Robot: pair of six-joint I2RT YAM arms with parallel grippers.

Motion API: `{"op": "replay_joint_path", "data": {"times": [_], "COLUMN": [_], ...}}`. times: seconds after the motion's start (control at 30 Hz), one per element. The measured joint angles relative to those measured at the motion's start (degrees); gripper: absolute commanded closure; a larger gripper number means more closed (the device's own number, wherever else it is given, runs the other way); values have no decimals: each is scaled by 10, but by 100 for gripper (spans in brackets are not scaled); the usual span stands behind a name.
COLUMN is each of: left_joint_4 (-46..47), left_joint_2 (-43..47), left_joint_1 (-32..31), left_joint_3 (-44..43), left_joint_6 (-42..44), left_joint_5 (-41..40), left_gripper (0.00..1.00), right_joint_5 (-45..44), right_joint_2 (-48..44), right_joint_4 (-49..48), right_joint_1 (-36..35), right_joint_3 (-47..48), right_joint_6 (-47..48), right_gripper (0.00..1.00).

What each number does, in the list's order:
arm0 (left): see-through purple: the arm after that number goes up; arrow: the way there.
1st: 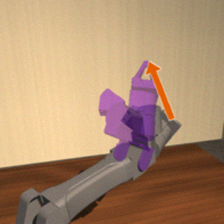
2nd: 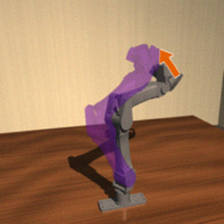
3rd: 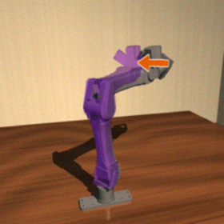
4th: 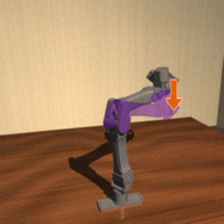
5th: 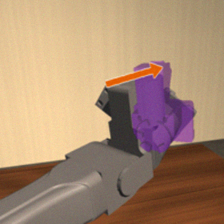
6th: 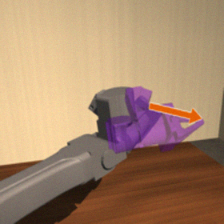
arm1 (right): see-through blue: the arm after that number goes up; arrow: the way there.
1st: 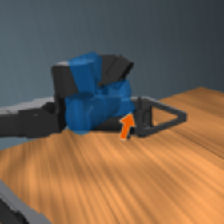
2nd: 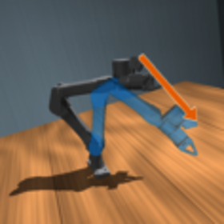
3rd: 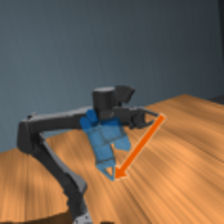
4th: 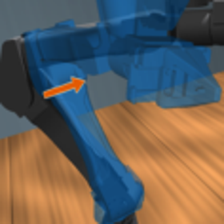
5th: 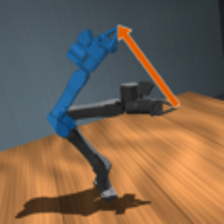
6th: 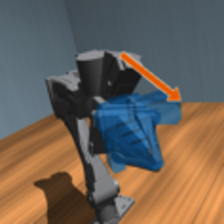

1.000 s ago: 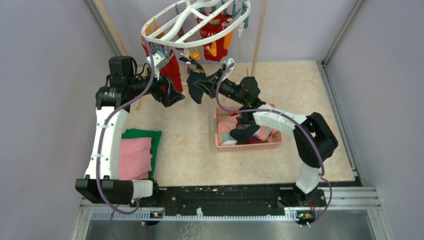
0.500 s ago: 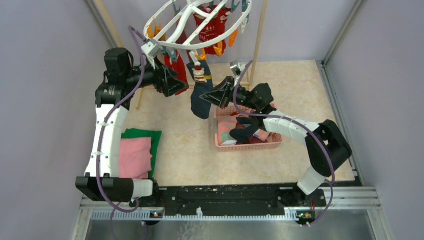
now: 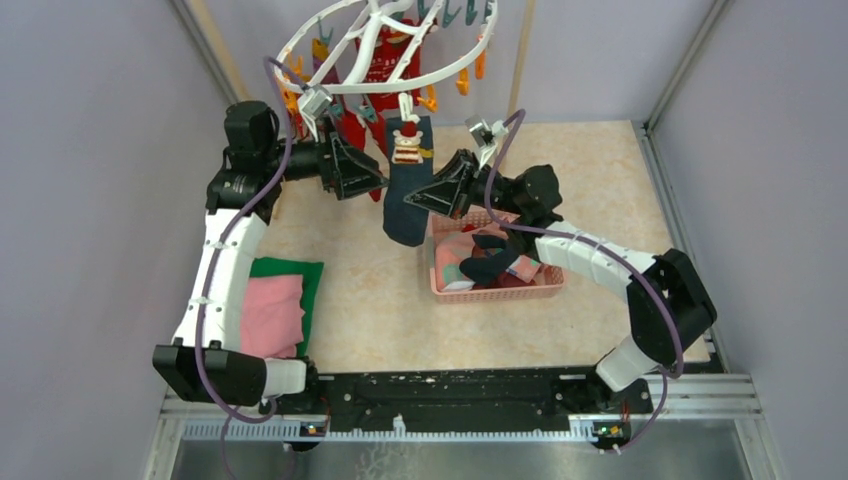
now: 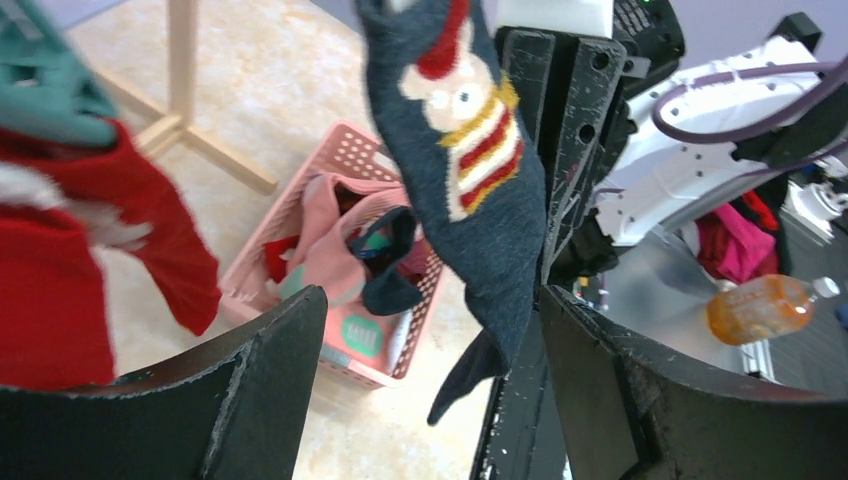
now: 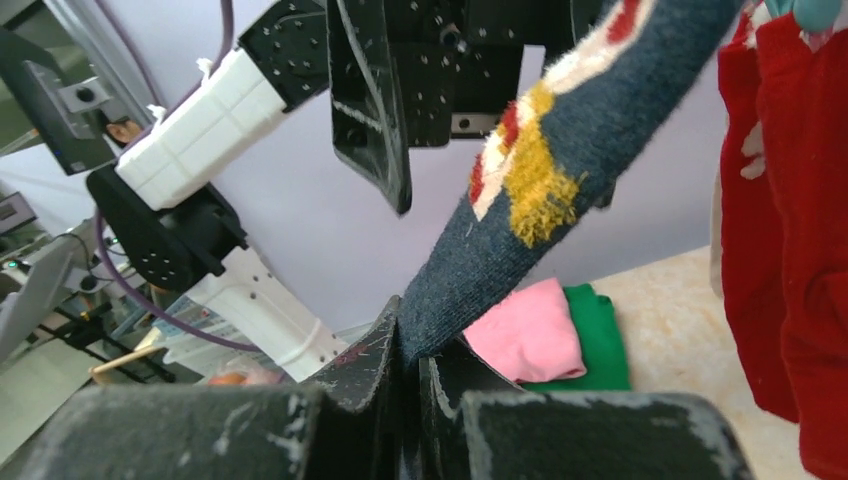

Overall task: Remove the socks clipped to the hanger
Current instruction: Remove the sock from the hanger.

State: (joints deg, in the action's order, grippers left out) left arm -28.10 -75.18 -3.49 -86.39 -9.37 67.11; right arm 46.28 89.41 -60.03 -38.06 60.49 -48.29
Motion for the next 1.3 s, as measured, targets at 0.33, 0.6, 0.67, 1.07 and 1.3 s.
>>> {"op": "replay_joint_path", "data": {"times": [0.33,0.6,0.67,1.07,1.3], "left_joint_4": [10,25,24,19,-3], "left_joint_2": [0,2,2,2,2], "left_joint_1": [-49,-54,-56,-92,-111], "left_joint_3": [34,33,33,33,21], "left_joint_6": [-19,-29,-28,-16,-9], "left_joint_5": [19,20,12,-14,-19], "left_gripper": [36,99,100,100,100], "right_joint_5": [33,39,30,-37,-44], "right_joint_2": [19,18,15,-91,-29], "right_joint_4": [-6,59,112,223,179], "right_joint_1": [-4,-4,-4,72,57], "right_joint_3": [37,42,50,57,129], "right_joint_6": [-29,-1,35,89,47], "right_gripper": [91,2,1,1,1]}}
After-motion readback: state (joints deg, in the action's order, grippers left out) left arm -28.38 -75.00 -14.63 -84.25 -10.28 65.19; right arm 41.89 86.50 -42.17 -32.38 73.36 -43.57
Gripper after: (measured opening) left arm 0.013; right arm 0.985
